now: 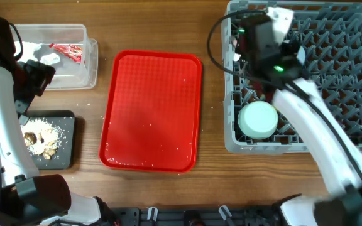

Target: Sort waste into correct bins and load items into the dishwasher rack

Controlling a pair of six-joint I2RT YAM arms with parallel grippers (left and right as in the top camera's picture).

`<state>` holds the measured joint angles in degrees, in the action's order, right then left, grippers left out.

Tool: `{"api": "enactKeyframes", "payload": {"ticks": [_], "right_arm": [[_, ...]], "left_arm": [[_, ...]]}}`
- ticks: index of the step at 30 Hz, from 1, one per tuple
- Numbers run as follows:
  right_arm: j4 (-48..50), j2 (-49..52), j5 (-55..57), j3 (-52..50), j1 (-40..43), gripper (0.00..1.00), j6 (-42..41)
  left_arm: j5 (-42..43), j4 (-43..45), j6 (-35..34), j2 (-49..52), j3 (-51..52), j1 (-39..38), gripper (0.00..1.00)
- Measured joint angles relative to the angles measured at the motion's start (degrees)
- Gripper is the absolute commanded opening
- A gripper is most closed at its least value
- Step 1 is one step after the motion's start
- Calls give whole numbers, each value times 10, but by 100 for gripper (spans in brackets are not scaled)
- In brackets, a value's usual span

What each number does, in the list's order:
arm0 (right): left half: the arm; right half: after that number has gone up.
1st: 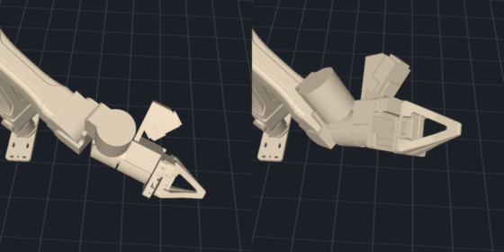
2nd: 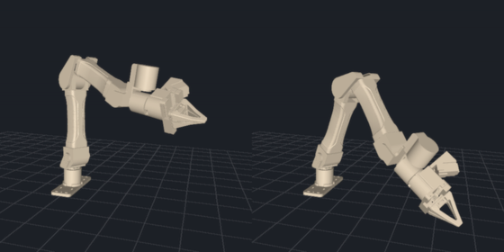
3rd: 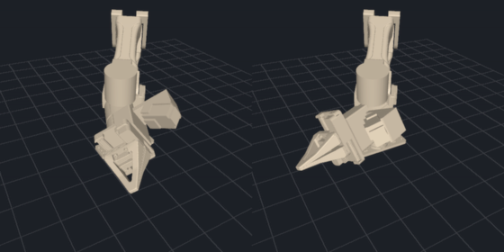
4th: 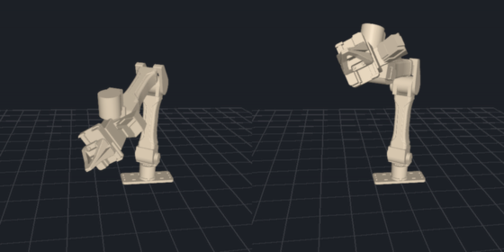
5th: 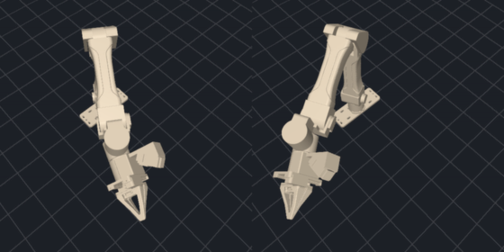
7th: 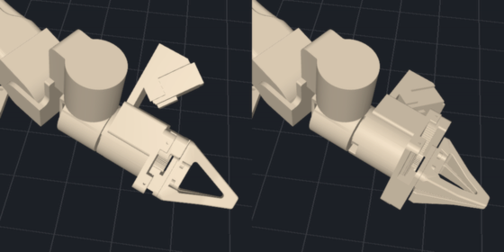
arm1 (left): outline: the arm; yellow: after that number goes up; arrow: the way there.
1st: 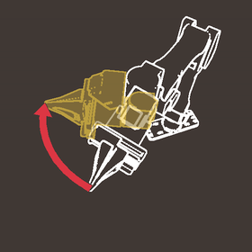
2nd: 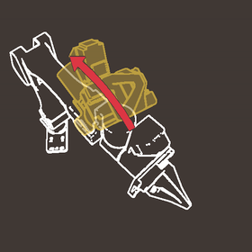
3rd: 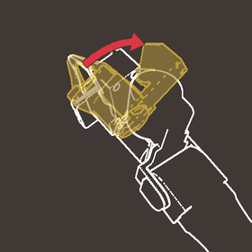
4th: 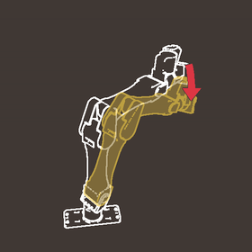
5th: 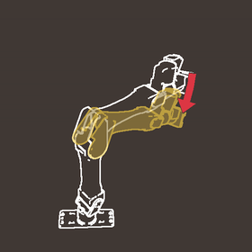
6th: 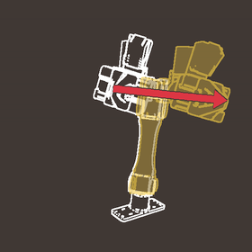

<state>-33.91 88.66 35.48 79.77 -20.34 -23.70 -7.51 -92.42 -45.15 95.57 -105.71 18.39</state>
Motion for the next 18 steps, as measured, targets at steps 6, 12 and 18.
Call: {"api": "enactKeyframes", "payload": {"ticks": [6,12,18], "right_arm": [[-223,-275,-235,11,0,100,-97],[-291,-468,-309,-179,0,100,-132],[-300,-467,-317,-205,0,100,-136]], "left_arm": [[-2,0,0,0,0,0,100],[-2,0,0,0,0,0,100],[-2,0,0,0,0,0,100]]}}
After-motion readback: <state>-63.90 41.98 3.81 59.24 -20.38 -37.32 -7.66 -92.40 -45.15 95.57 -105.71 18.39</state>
